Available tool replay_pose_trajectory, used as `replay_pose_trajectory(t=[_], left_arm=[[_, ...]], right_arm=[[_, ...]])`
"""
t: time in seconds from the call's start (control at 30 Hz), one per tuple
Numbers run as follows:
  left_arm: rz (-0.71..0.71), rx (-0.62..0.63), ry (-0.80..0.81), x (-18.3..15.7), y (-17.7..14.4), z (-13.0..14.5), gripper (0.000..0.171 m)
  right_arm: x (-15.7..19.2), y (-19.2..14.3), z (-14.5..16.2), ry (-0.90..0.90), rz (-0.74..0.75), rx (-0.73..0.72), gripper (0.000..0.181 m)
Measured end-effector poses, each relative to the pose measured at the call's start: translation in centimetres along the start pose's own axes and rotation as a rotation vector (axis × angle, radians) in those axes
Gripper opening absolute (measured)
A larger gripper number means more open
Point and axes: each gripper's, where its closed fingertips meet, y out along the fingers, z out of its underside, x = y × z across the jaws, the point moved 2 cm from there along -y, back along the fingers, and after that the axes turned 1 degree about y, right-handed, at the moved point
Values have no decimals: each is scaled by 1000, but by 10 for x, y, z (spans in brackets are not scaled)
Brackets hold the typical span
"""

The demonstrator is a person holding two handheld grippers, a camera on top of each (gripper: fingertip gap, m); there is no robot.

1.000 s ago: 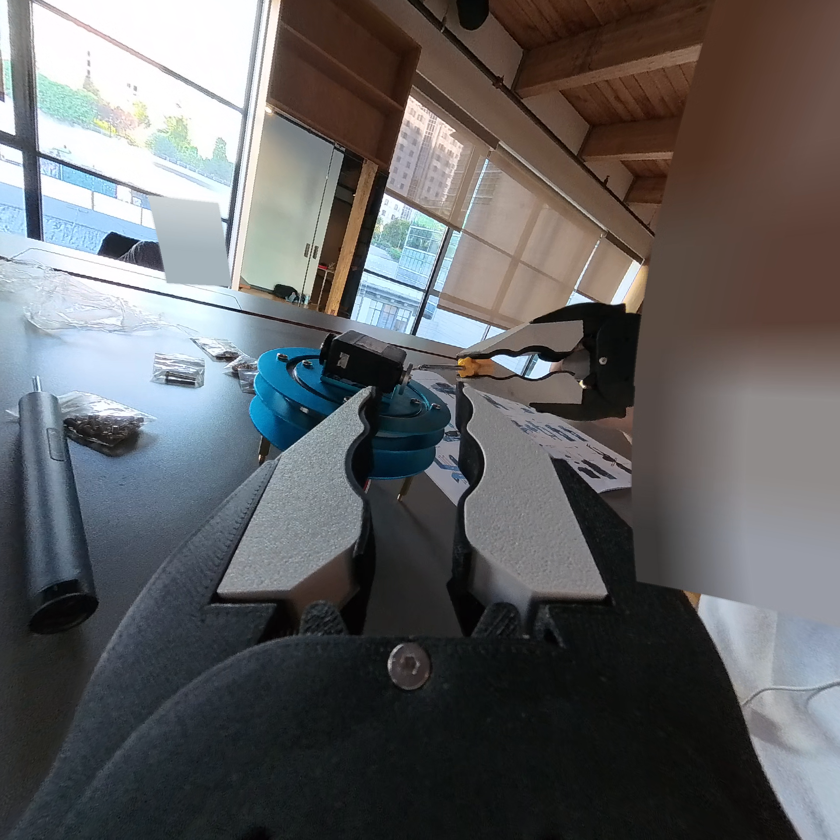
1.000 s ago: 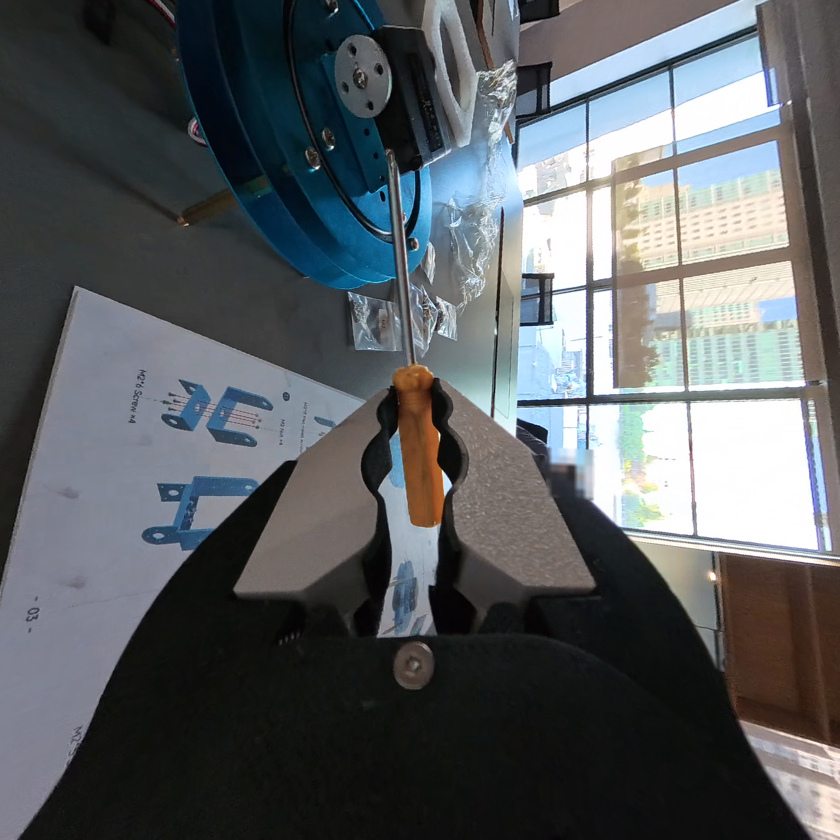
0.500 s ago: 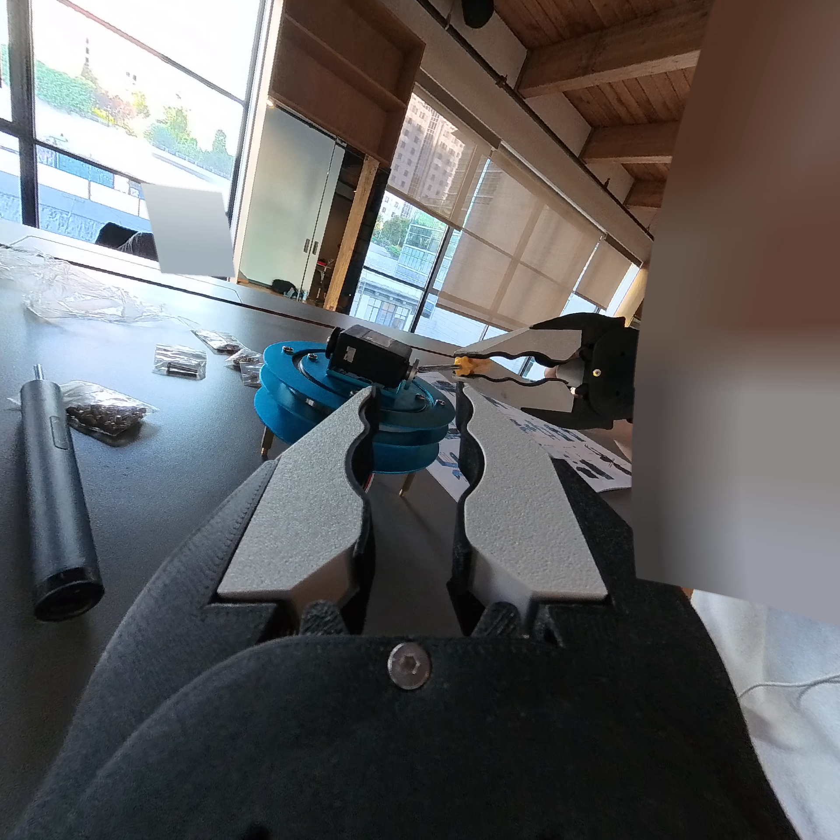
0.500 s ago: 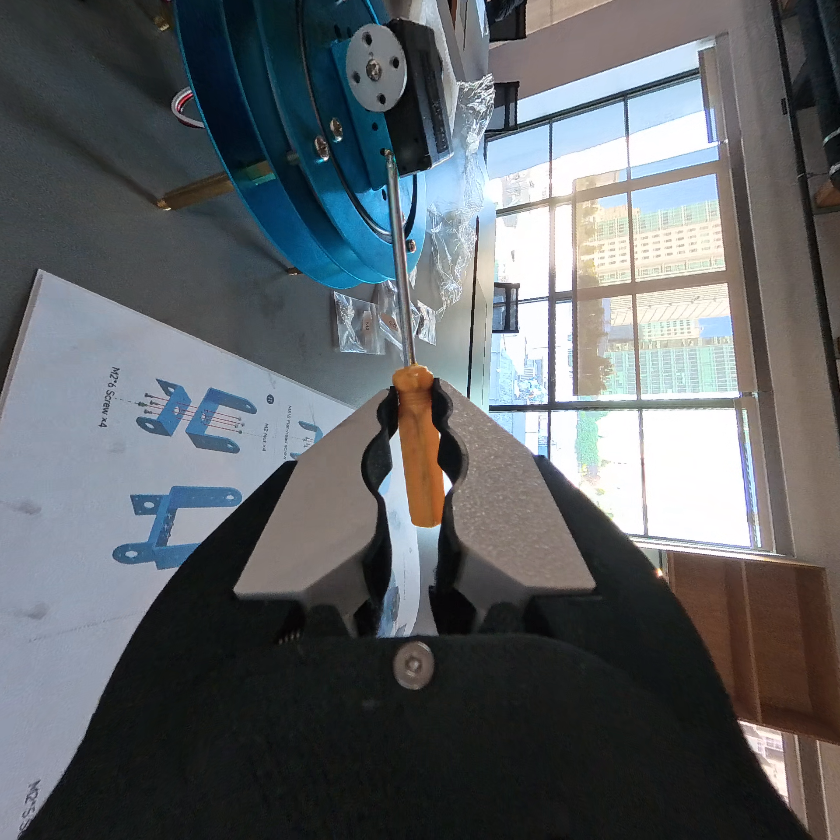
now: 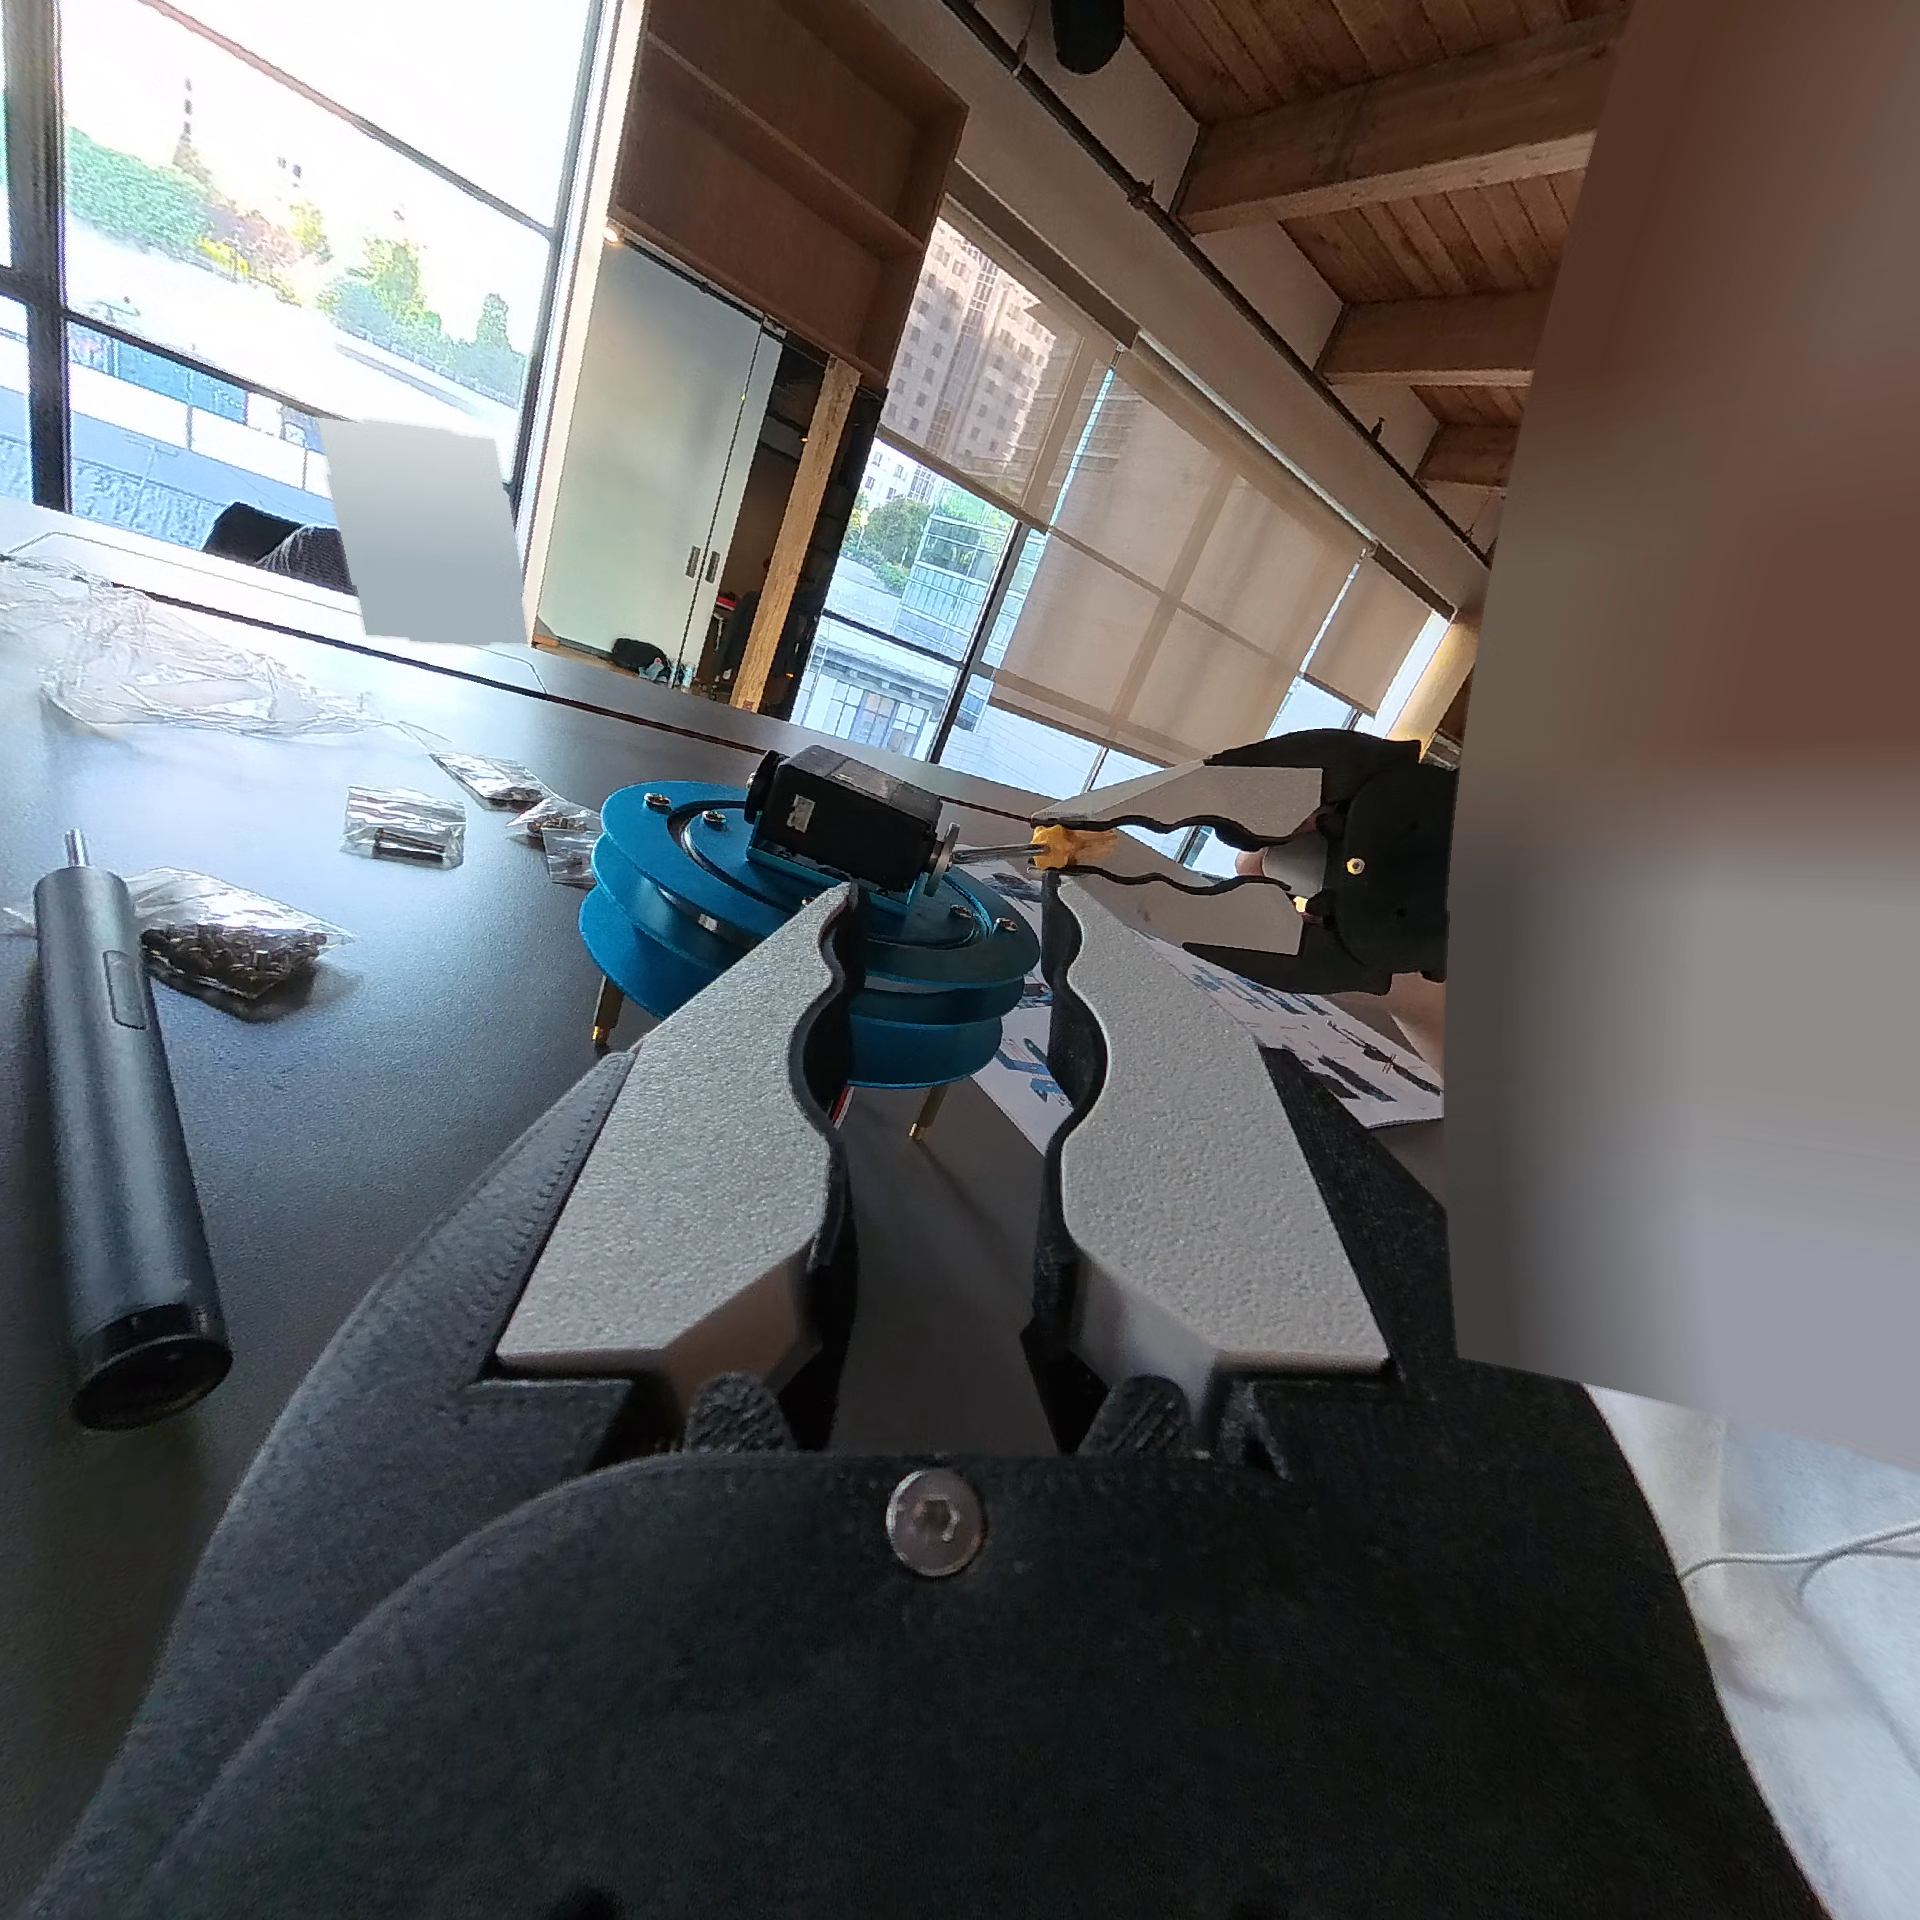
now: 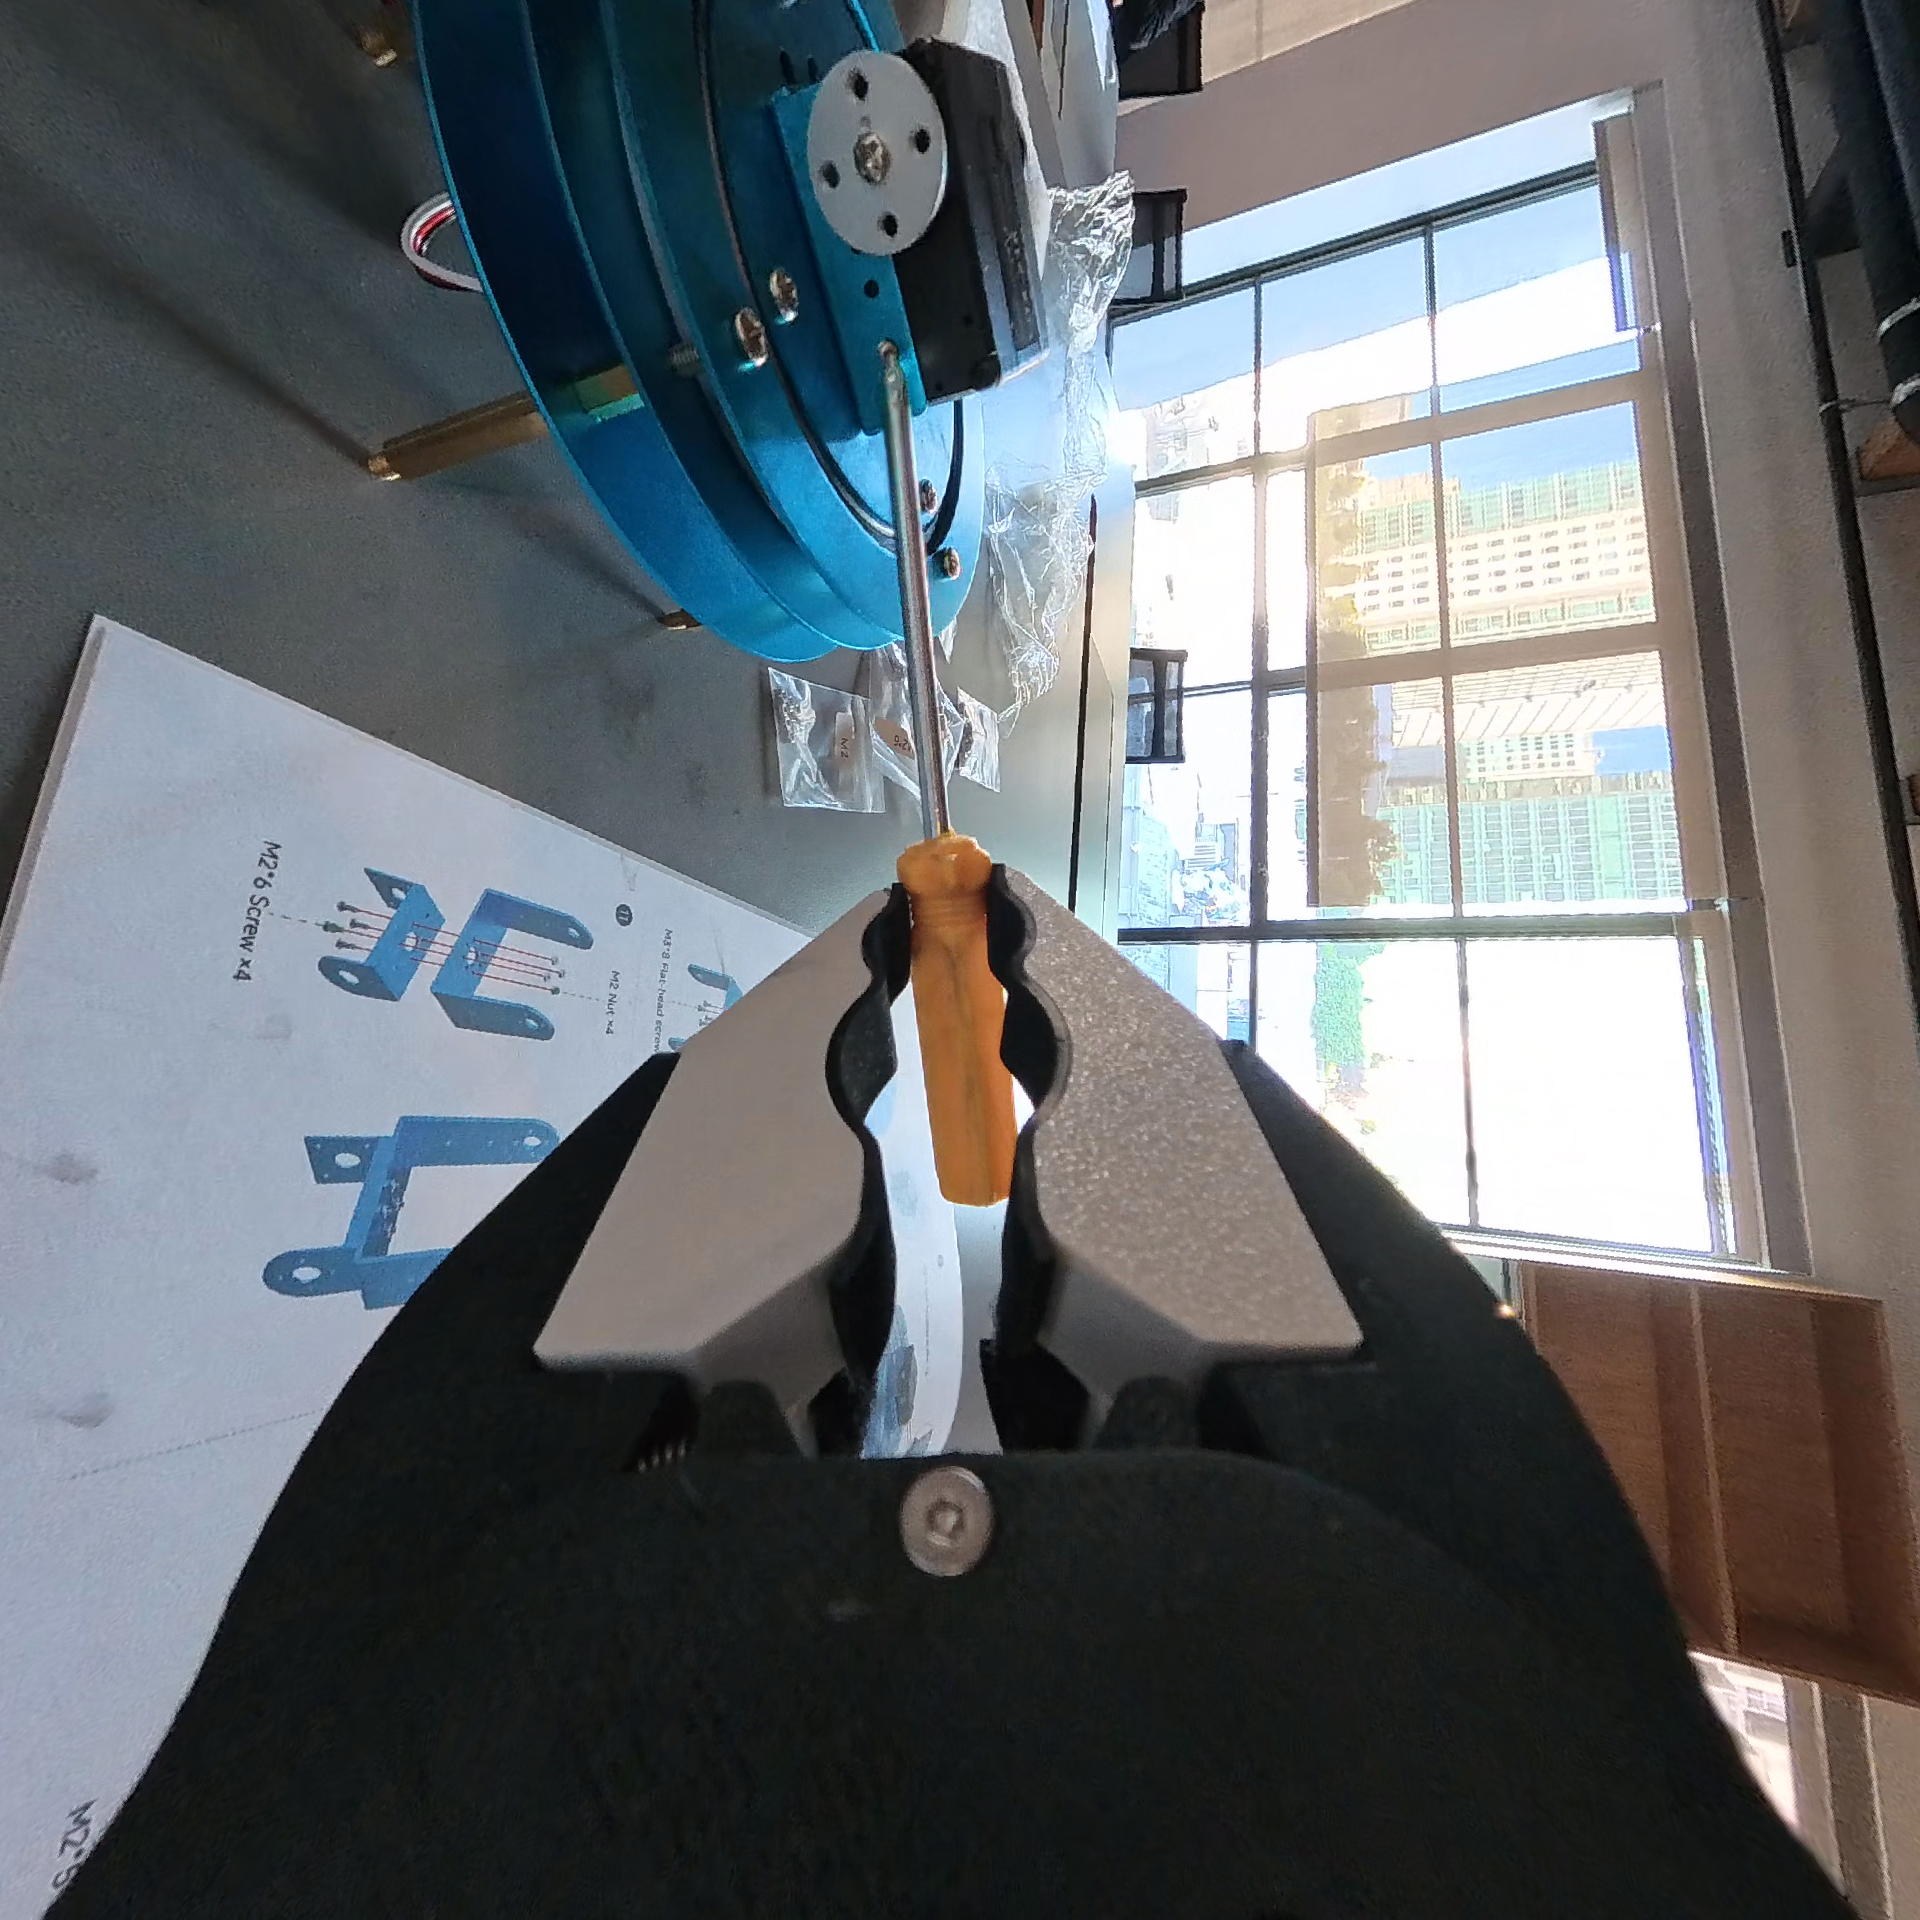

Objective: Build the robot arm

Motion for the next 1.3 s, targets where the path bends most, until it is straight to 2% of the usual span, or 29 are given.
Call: replay_pose_trajectory(t=[0.9, 1.3], left_arm=[[5, -3, -14, -1, 1, -1, 31], [5, 1, -23, 0, 2, 0, 31]], right_arm=[[0, 1, 0, -3, 9, 25, 13], [3, -1, -1, 20, -35, 65, 14]])
